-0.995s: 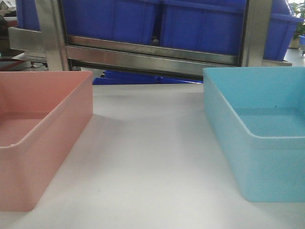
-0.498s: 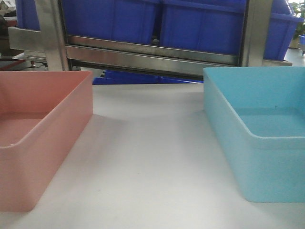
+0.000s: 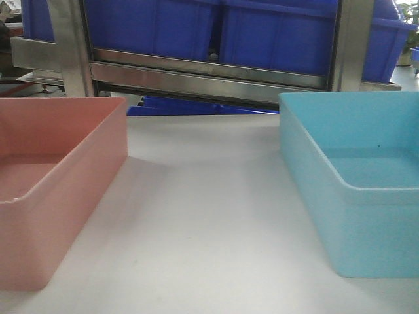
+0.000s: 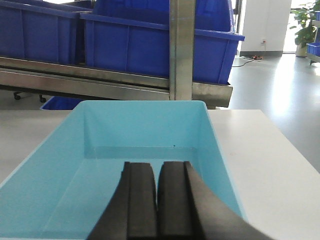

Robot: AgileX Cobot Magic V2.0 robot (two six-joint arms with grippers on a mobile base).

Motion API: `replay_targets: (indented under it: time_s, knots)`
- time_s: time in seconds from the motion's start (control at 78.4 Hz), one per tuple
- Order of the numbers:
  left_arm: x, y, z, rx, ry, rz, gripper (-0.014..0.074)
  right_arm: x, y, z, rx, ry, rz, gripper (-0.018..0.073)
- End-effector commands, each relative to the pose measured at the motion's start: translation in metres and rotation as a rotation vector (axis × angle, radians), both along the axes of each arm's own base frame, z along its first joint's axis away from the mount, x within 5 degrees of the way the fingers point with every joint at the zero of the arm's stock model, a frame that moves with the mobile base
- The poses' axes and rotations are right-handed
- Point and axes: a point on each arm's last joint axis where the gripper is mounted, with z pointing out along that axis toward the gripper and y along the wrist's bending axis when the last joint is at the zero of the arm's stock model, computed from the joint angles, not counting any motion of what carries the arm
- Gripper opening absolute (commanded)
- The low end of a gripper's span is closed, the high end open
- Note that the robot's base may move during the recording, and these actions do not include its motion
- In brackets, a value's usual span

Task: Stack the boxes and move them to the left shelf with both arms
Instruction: 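Grip the pink bin wall with the left gripper and slide it toward center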

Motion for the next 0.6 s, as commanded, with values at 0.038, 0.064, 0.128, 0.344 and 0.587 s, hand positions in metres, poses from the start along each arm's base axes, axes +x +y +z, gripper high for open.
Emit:
replay_targets:
  time_s: [0.038, 0.064, 0.128, 0.344, 0.587]
  knots:
    - [0.007, 0.003, 0.007, 0.024, -0.045, -0.003, 0.0377, -0.004, 0.001, 0.019, -0.008, -0.135, 0.008, 0.0049]
    - [0.008, 0.003, 0.002, 0.024, -0.032, -0.004, 0.0371, -0.004, 0.001, 0.019, -0.008, -0.135, 0.008, 0.0049]
    - [0.011, 0.005, -0.008, 0.032, -0.004, -0.008, 0.0344, -0.004, 0.001, 0.019, -0.008, -0.135, 0.008, 0.0049]
    - [0.014, 0.005, -0.014, 0.020, 0.009, 0.002, 0.0143, -0.004, 0.001, 0.019, -0.008, -0.135, 0.008, 0.0049]
    - [0.010, 0.002, -0.011, -0.011, 0.055, 0.002, -0.0004, -0.004, 0.001, 0.019, -0.008, -0.135, 0.008, 0.0049]
